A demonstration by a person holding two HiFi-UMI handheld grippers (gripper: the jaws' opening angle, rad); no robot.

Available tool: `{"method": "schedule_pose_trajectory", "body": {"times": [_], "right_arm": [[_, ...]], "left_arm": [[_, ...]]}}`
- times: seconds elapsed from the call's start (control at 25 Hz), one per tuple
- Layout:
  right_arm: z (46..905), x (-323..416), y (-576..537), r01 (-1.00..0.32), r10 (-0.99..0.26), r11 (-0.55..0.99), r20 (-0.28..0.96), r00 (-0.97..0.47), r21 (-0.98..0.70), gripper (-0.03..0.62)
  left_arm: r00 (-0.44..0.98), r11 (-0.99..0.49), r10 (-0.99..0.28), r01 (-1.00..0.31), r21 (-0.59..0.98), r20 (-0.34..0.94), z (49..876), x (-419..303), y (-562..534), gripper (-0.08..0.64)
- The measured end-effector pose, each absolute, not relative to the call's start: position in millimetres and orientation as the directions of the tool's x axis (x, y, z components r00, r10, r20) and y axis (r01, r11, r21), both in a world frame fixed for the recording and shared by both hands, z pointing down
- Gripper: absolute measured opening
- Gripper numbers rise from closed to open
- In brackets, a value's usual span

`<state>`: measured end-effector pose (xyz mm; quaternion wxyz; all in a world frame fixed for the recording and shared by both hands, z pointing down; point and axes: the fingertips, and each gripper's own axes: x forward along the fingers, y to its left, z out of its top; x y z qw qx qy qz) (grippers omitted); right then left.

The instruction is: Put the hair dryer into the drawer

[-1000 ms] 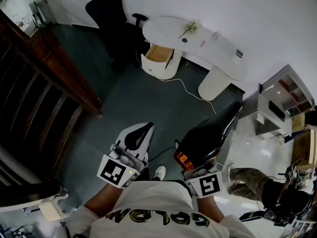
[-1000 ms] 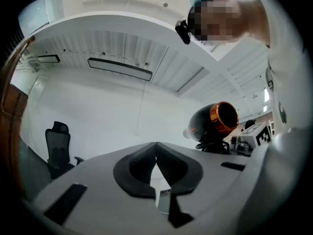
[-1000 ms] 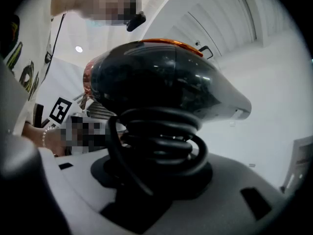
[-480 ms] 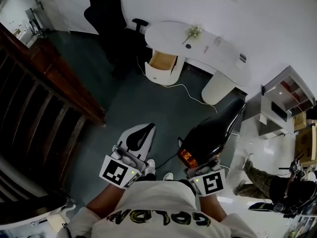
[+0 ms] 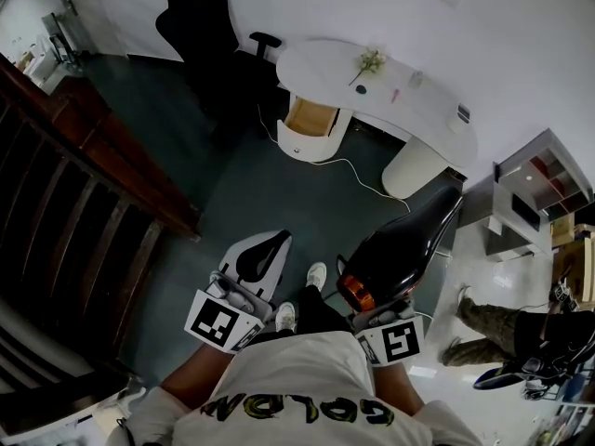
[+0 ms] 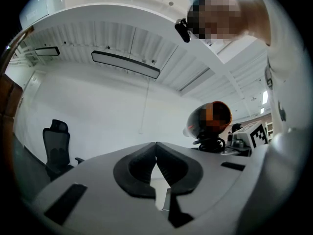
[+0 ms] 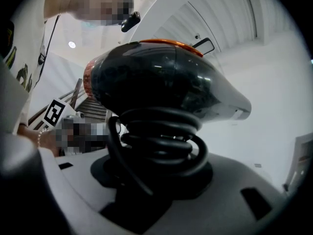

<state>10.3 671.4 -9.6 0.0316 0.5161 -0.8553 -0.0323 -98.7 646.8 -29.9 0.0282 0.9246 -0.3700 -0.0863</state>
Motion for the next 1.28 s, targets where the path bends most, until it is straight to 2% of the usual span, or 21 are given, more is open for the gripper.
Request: {"method": "schedule_pose_trajectory", "body": {"times": [0.4, 1.28], "right_arm": [[-5, 22, 606, -0.875, -0.88, 0.472, 0.004, -0.474, 0.112, 0.239], [-9, 144, 404, -0.855, -0.861, 0.507, 0.021, -0.508, 0.108, 0.239]], "left_arm": [[0.701, -0.715, -0.699, -0.69, 0.116, -0.139, -24, -88, 582, 0.012], [0.68, -0.691, -0.721, -0.719, 0.068, -0.133, -46, 24, 381, 0.012]]}}
